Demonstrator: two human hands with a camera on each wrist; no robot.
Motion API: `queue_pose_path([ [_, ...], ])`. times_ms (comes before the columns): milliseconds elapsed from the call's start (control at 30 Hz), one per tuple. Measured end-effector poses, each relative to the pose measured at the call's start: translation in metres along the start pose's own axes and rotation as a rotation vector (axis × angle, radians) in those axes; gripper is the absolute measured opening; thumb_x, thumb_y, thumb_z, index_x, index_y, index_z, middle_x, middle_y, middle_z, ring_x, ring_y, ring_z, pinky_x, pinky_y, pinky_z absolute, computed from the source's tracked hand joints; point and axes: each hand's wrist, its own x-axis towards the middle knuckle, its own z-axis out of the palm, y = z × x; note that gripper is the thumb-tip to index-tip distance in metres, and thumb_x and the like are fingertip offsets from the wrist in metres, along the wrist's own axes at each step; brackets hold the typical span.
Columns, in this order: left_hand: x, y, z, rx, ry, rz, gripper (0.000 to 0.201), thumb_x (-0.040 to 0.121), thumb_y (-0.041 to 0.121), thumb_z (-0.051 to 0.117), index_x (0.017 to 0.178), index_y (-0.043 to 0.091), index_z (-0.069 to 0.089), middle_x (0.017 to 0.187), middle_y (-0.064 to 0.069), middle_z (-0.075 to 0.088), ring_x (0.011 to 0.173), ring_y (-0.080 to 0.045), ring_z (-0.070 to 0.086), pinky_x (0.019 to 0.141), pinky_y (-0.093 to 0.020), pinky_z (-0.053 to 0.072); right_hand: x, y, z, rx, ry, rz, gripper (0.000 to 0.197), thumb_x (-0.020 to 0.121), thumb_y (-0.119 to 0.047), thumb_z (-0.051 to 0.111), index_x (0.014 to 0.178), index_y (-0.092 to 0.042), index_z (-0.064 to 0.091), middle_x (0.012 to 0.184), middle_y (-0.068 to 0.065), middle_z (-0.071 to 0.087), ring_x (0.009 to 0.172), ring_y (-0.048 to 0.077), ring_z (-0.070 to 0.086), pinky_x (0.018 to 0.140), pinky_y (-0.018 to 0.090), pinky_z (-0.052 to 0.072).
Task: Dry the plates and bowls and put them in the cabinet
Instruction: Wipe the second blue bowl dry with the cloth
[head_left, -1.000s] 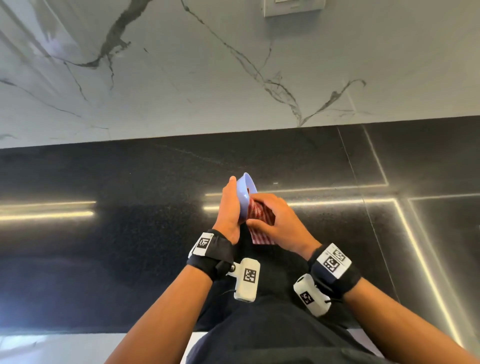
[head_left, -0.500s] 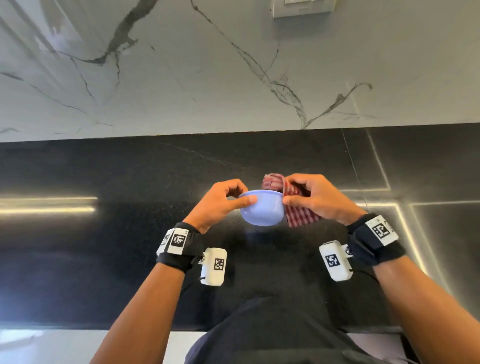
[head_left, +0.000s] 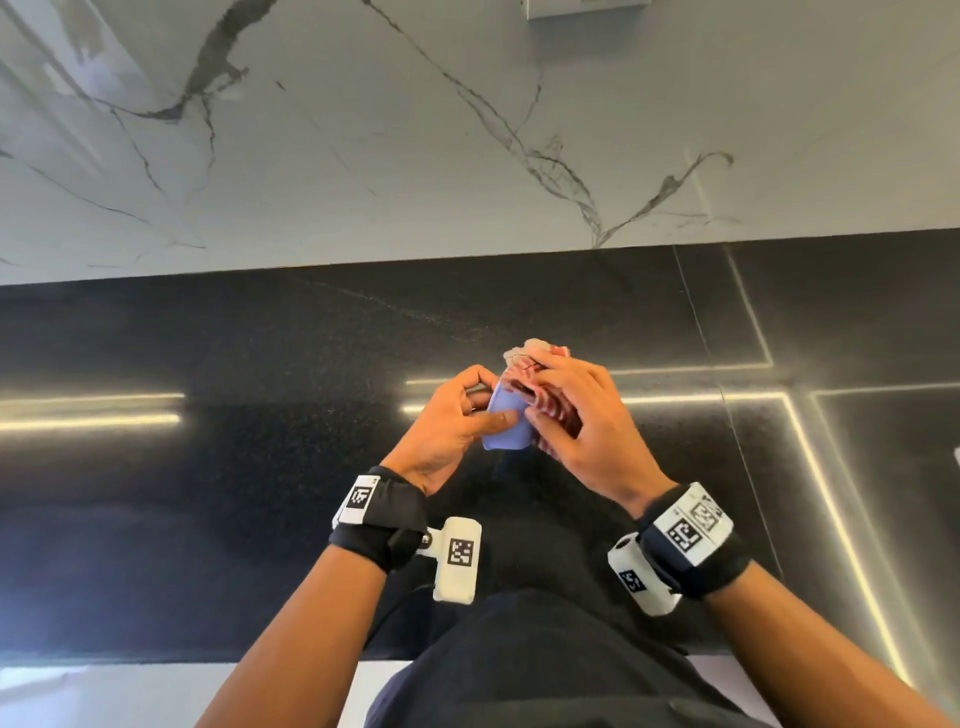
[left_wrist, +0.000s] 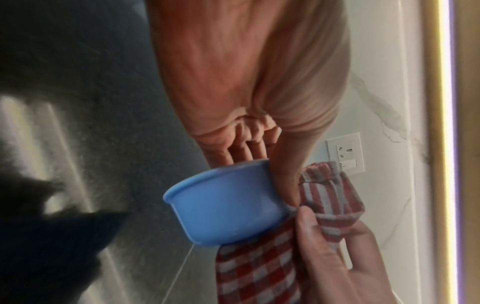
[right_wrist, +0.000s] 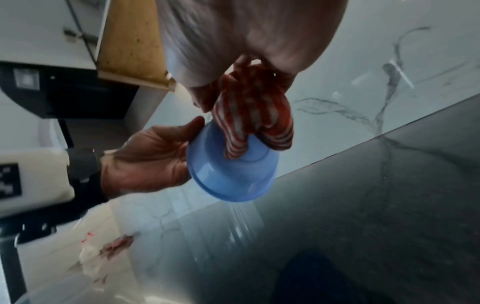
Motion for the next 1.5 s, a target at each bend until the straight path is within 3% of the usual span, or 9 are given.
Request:
queue_pose_path([
  [200, -0.006, 0.005, 0.000, -0.081, -0.101, 0.080, 0.032, 0.086, 0.002, 0.069, 0.114, 0.003, 0.053, 0.110, -0.013, 0.072, 0.109, -0.032, 0.069, 0.096, -0.045, 0.057, -0.004, 0.011, 0.009, -0.239, 0.011, -0.157, 0.043, 0.101, -0.040, 0.054, 0.142, -0.028, 0.050, 0.158, -0.001, 0.040, 0.150, 0.026, 0.028, 0.113, 0.066, 0.026],
  [300, -0.005, 0.006, 0.004, -0.145, -0.104, 0.124, 0.026, 0.087, -0.003, 0.070, 0.102, 0.008, 0.053, 0.105, -0.012, 0.070, 0.103, -0.029, 0.067, 0.088, -0.041, 0.058, 0.009, 0.006, 0.008, 0.026, 0.073, -0.131, 0.046, 0.103, -0.042, 0.046, 0.141, -0.016, 0.054, 0.158, 0.005, 0.040, 0.151, 0.024, 0.027, 0.117, 0.063, 0.028],
  [467, -0.003, 0.002, 0.014, -0.123, -0.042, 0.208, 0.026, 0.081, -0.004, 0.068, 0.088, 0.011, 0.048, 0.085, 0.004, 0.067, 0.084, -0.013, 0.066, 0.070, -0.022, 0.055, 0.031, -0.006, 0.012, 0.735, 0.245, 0.455, 0.067, 0.093, -0.068, 0.049, 0.135, -0.017, 0.058, 0.137, 0.010, 0.060, 0.128, 0.031, 0.057, 0.105, 0.059, 0.047],
  [600, -0.004, -0.002, 0.021, -0.026, -0.121, 0.210, 0.030, 0.083, -0.014, 0.067, 0.094, 0.010, 0.051, 0.097, 0.008, 0.069, 0.095, -0.010, 0.067, 0.082, -0.022, 0.055, 0.031, -0.012, 0.012, 1.157, 0.202, 0.857, 0.070, 0.096, -0.067, 0.039, 0.137, -0.015, 0.058, 0.132, 0.018, 0.065, 0.128, 0.040, 0.057, 0.103, 0.051, 0.049],
  [700, -0.004, 0.005, 0.021, 0.080, -0.191, 0.128, 0.044, 0.087, -0.011, 0.069, 0.120, 0.011, 0.053, 0.124, 0.000, 0.064, 0.115, -0.012, 0.064, 0.096, -0.028, 0.054, 0.025, -0.010, 0.016, 1.194, 0.236, 0.830, 0.067, 0.098, -0.065, 0.036, 0.138, -0.016, 0.058, 0.133, 0.017, 0.065, 0.127, 0.038, 0.059, 0.107, 0.056, 0.047],
  [867, -0.005, 0.036, 0.031, 0.101, -0.230, 0.037, 0.052, 0.083, 0.044, 0.065, 0.132, 0.036, 0.051, 0.128, 0.002, 0.062, 0.117, -0.014, 0.063, 0.101, -0.036, 0.055, 0.020, -0.014, 0.019, 0.958, 0.300, 0.578, 0.065, 0.096, -0.063, 0.048, 0.137, -0.014, 0.056, 0.132, 0.017, 0.063, 0.120, 0.042, 0.061, 0.096, 0.061, 0.052],
  [1100, -0.003, 0.053, 0.028, 0.064, -0.184, 0.178, 0.033, 0.090, 0.010, 0.063, 0.123, 0.014, 0.064, 0.114, -0.008, 0.070, 0.105, -0.023, 0.067, 0.095, -0.043, 0.056, 0.024, -0.007, 0.004, 0.556, 0.397, 0.121, 0.039, 0.105, -0.037, 0.046, 0.135, -0.015, 0.057, 0.140, 0.018, 0.052, 0.131, 0.037, 0.052, 0.106, 0.062, 0.043],
  [1333, -0.005, 0.046, 0.041, 0.119, -0.310, 0.282, 0.045, 0.090, -0.011, 0.061, 0.130, 0.010, 0.057, 0.123, 0.000, 0.066, 0.115, -0.011, 0.061, 0.099, -0.027, 0.052, 0.034, -0.023, -0.008, 1.197, 0.338, 0.726, 0.073, 0.096, -0.065, 0.042, 0.141, -0.010, 0.054, 0.133, 0.022, 0.062, 0.121, 0.037, 0.060, 0.102, 0.051, 0.049],
  [1500, -0.003, 0.052, 0.039, 0.193, -0.331, 0.176, 0.050, 0.089, -0.006, 0.068, 0.131, 0.017, 0.055, 0.127, 0.005, 0.066, 0.118, -0.006, 0.063, 0.096, -0.023, 0.052, 0.026, -0.022, -0.003, 1.270, 0.333, 0.737, 0.067, 0.098, -0.063, 0.030, 0.139, -0.017, 0.057, 0.129, 0.016, 0.066, 0.120, 0.034, 0.062, 0.101, 0.048, 0.051],
])
